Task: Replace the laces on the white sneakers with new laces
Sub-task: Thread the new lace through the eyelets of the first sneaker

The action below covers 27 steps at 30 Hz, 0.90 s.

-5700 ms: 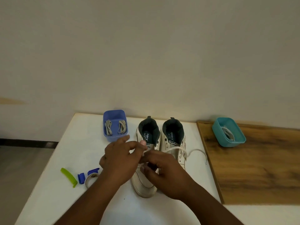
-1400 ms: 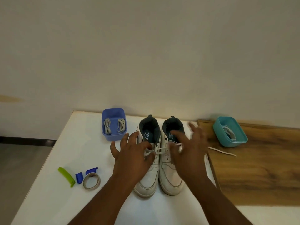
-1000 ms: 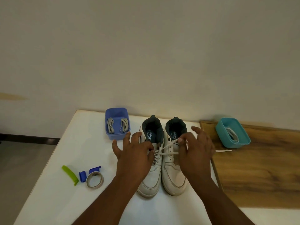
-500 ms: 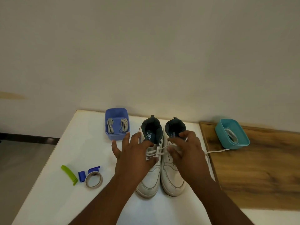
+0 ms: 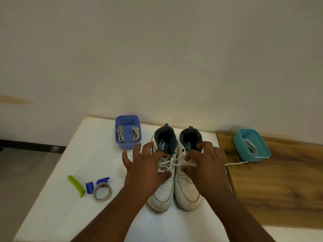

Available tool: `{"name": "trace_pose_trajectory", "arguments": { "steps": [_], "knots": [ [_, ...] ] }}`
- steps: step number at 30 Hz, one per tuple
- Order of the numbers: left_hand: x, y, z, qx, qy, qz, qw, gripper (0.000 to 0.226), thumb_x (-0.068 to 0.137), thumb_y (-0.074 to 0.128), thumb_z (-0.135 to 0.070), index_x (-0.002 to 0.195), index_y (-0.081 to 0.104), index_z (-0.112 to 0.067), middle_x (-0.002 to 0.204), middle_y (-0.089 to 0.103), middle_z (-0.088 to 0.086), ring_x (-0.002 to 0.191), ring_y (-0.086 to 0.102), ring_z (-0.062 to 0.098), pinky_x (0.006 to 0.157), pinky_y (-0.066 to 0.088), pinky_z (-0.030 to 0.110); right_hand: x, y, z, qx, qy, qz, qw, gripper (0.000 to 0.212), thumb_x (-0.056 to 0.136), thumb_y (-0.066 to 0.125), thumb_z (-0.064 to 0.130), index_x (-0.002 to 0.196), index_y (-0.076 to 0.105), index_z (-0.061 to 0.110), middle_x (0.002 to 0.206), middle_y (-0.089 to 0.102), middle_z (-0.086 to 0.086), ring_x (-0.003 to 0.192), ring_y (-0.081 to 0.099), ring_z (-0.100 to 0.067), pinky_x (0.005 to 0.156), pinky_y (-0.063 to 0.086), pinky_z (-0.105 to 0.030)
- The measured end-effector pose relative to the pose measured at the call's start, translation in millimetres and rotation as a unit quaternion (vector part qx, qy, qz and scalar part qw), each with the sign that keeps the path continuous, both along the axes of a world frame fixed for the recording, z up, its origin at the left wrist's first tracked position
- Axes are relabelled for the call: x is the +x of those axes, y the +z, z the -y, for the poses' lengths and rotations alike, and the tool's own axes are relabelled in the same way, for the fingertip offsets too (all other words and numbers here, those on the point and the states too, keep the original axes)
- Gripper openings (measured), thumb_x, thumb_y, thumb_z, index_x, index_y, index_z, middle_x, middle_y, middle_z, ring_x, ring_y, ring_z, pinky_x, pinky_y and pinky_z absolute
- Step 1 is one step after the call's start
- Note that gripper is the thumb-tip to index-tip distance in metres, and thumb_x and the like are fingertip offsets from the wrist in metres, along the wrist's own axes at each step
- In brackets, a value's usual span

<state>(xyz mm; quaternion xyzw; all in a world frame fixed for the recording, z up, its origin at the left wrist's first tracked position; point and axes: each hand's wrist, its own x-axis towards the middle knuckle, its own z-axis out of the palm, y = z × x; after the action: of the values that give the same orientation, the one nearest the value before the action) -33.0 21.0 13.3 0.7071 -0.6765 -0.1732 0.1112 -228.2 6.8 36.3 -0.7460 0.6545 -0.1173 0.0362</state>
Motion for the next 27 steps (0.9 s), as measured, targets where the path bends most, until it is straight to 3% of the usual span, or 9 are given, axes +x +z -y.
{"name": "trace_pose_trajectory", "arguments": {
  "steps": [3, 8, 11, 14, 17, 19, 21, 24, 27],
  "knots": [
    [1.3, 1.7, 0.0, 0.004, -0.003, -0.017, 1.000, 0.070, 0.074, 0.064, -0.076, 0.136, 0.043, -0.052, 0.163, 0.017, -0.012, 0.153, 0.004, 0.023, 0.115, -0.006, 0.062, -0.4, 6.7, -5.7, 0.044, -0.035, -0.081, 0.995, 0.030, 0.090, 0.067, 0.054, 0.119, 0.067, 0.044, 0.151, 0.040, 0.002, 0.137, 0.031, -0.025, 0.111, 0.031, -0.043],
    [3.0, 2.8, 0.3, 0.011, -0.004, -0.016, 1.000, 0.072, 0.074, 0.065, -0.075, 0.138, 0.040, -0.053, 0.163, 0.018, -0.013, 0.153, 0.004, 0.024, 0.116, -0.004, 0.062, -15.1, 6.6, -2.3, -0.038, -0.102, -0.074, 0.991, 0.017, 0.092, 0.068, 0.033, 0.109, 0.071, 0.036, 0.142, 0.050, -0.006, 0.130, 0.041, -0.034, 0.103, 0.038, -0.054],
    [1.2, 2.3, 0.5, 0.012, 0.003, -0.021, 1.000, 0.072, 0.074, 0.060, -0.080, 0.138, 0.040, -0.053, 0.164, 0.017, -0.011, 0.153, 0.005, 0.023, 0.117, -0.002, 0.061, -28.1, 9.8, 4.1, -0.158, -0.143, 0.091, 0.973, 0.013, 0.097, 0.063, 0.033, 0.105, 0.071, 0.027, 0.123, 0.056, -0.006, 0.110, 0.053, -0.030, 0.091, 0.050, -0.051],
    [-1.6, 7.5, 3.8, -0.079, 0.036, -0.128, 0.988, 0.052, 0.089, 0.056, -0.064, 0.137, 0.047, -0.047, 0.157, 0.031, -0.011, 0.148, 0.022, 0.017, 0.119, 0.015, 0.053, -25.4, 22.2, 6.3, -0.246, -0.165, 0.346, 0.890, 0.027, 0.105, 0.051, 0.038, 0.100, 0.064, 0.015, 0.103, 0.051, -0.003, 0.091, 0.056, -0.025, 0.074, 0.054, -0.045],
    [-4.4, 20.4, 4.8, -0.168, 0.013, -0.296, 0.940, 0.021, 0.101, 0.052, -0.034, 0.120, 0.062, -0.034, 0.123, 0.062, -0.015, 0.115, 0.056, 0.003, 0.099, 0.049, 0.032, -9.7, 35.7, -1.8, -0.267, -0.110, 0.457, 0.841, 0.032, 0.108, 0.045, 0.038, 0.093, 0.060, 0.014, 0.077, 0.052, -0.001, 0.070, 0.052, -0.013, 0.060, 0.045, -0.029],
    [-7.5, 35.2, 1.2, -0.110, 0.007, -0.423, 0.899, 0.022, 0.104, 0.047, -0.031, 0.102, 0.068, -0.027, 0.097, 0.071, -0.011, 0.091, 0.065, 0.004, 0.078, 0.053, 0.023, 4.5, 39.0, -9.6, -0.256, -0.044, 0.467, 0.845, 0.019, 0.103, 0.054, 0.034, 0.099, 0.064, 0.018, 0.079, 0.060, 0.007, 0.071, 0.057, -0.008, 0.061, 0.047, -0.024],
    [-10.5, 44.9, -1.6, -0.015, 0.013, -0.511, 0.859, 0.041, 0.103, 0.038, -0.045, 0.093, 0.071, -0.022, 0.088, 0.074, -0.005, 0.078, 0.064, 0.004, 0.070, 0.050, 0.018, 15.7, 37.3, -16.2, -0.236, 0.053, 0.424, 0.873, 0.008, 0.098, 0.061, 0.026, 0.101, 0.065, 0.020, 0.088, 0.064, 0.009, 0.078, 0.063, -0.010, 0.066, 0.051, -0.025],
    [-8.7, 49.5, -2.8, 0.119, 0.034, -0.565, 0.816, 0.063, 0.086, 0.032, -0.072, 0.086, 0.077, -0.029, 0.092, 0.075, 0.007, 0.083, 0.070, 0.020, 0.081, 0.056, 0.033, 28.1, 30.6, -23.0, -0.216, 0.220, 0.305, 0.901, 0.010, 0.091, 0.066, 0.013, 0.099, 0.065, 0.020, 0.097, 0.065, 0.006, 0.089, 0.061, -0.007, 0.077, 0.049, -0.017],
    [-4.6, 55.1, -3.3, 0.178, 0.072, -0.665, 0.722, 0.048, 0.085, 0.048, -0.063, 0.089, 0.081, -0.029, 0.104, 0.076, 0.013, 0.102, 0.072, 0.027, 0.093, 0.055, 0.041, 35.0, 22.3, -26.6, -0.106, 0.320, 0.273, 0.901, 0.019, 0.090, 0.069, 0.011, 0.102, 0.065, 0.024, 0.104, 0.066, 0.008, 0.095, 0.062, -0.007, 0.083, 0.052, -0.018]
  ]
}}
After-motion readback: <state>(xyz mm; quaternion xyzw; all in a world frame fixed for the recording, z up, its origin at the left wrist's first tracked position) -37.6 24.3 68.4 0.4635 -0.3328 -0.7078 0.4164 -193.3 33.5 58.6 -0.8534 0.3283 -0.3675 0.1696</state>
